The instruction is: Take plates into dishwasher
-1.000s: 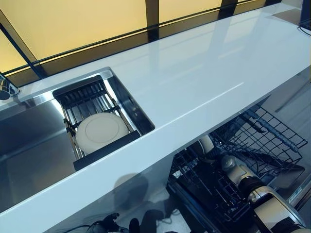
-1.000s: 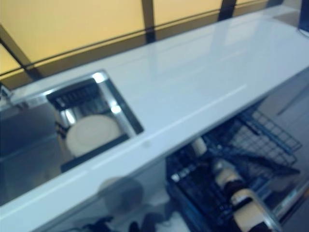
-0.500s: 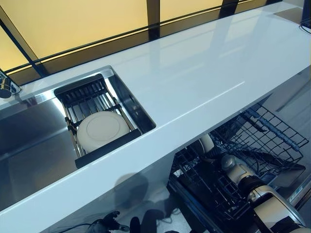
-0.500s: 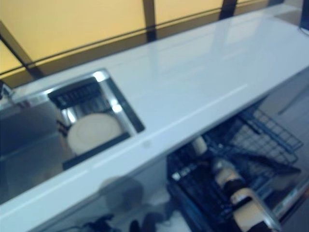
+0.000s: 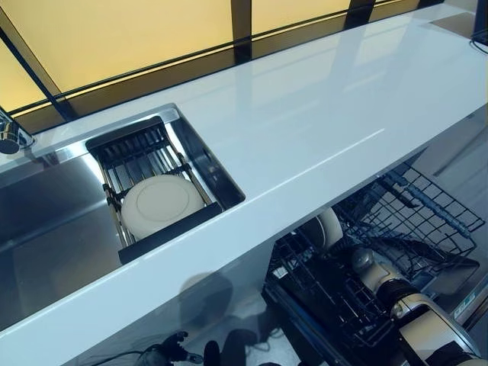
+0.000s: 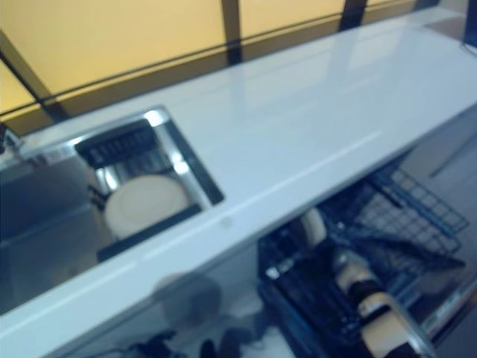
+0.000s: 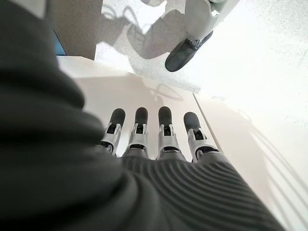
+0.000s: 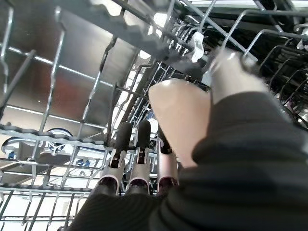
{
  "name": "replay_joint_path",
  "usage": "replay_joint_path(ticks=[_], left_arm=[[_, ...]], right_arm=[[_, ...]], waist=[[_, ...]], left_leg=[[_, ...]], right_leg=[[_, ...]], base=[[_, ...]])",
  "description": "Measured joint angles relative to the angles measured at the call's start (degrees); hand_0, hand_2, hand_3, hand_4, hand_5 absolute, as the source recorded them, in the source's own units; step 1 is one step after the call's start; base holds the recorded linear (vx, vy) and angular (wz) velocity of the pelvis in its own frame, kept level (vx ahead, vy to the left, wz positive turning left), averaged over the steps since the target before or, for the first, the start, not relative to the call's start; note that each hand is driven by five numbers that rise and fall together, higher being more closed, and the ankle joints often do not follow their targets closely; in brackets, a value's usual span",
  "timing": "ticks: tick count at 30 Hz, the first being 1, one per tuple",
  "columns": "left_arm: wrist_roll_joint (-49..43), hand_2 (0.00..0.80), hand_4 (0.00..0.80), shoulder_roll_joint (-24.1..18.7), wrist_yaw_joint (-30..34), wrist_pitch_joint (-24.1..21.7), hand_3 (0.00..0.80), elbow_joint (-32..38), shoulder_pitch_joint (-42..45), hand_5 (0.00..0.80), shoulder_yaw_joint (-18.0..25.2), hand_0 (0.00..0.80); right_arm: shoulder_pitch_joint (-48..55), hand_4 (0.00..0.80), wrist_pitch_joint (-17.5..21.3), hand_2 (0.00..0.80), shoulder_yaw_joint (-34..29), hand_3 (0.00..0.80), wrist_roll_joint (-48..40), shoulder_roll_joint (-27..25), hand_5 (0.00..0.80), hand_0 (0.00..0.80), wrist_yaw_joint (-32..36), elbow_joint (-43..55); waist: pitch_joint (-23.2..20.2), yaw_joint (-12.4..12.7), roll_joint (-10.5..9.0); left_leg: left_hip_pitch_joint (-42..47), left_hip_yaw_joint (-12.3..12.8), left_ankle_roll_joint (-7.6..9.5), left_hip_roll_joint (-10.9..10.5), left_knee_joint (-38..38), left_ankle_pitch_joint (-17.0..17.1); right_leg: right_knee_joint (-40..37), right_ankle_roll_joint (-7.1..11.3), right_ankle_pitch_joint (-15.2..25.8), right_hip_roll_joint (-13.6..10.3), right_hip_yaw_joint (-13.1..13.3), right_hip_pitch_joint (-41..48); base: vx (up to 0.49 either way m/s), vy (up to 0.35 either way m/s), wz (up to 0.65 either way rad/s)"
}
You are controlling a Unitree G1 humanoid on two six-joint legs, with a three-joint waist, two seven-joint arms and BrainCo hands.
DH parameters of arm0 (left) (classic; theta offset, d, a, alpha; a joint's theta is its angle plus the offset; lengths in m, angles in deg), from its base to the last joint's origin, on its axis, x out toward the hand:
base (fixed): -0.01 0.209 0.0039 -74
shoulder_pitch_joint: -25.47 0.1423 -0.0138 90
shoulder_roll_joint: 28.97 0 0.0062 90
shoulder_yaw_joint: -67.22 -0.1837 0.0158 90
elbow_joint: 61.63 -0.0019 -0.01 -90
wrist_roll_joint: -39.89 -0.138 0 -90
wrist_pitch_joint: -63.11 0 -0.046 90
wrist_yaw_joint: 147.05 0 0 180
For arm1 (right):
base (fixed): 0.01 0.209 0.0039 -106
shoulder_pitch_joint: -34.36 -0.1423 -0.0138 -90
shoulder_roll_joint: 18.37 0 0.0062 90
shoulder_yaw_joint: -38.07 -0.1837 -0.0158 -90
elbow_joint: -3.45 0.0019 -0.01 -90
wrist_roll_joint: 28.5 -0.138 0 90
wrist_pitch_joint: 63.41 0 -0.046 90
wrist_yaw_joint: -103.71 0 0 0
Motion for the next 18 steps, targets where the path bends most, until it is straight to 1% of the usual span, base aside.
replay_joint_path(ticks=[18], left_arm=[[-0.01, 0.0, 0.0, 0.0, -0.07, 0.01, 0.0, 0.0, -0.01, 0.0, 0.04, 0.0]], right_arm=[[0.86, 0.0, 0.01, 0.0, 0.14, 0.0, 1.04, 0.23, 0.0, 0.0, -0.04, 0.28]], waist=[[-0.2, 0.13, -0.43]], left_leg=[[0.05, -0.09, 0.01, -0.04, 0.0, 0.0]], right_leg=[[0.0, 0.0, 0.01, 0.0, 0.08, 0.15]], base=[[0.0, 0.0, 0.0]])
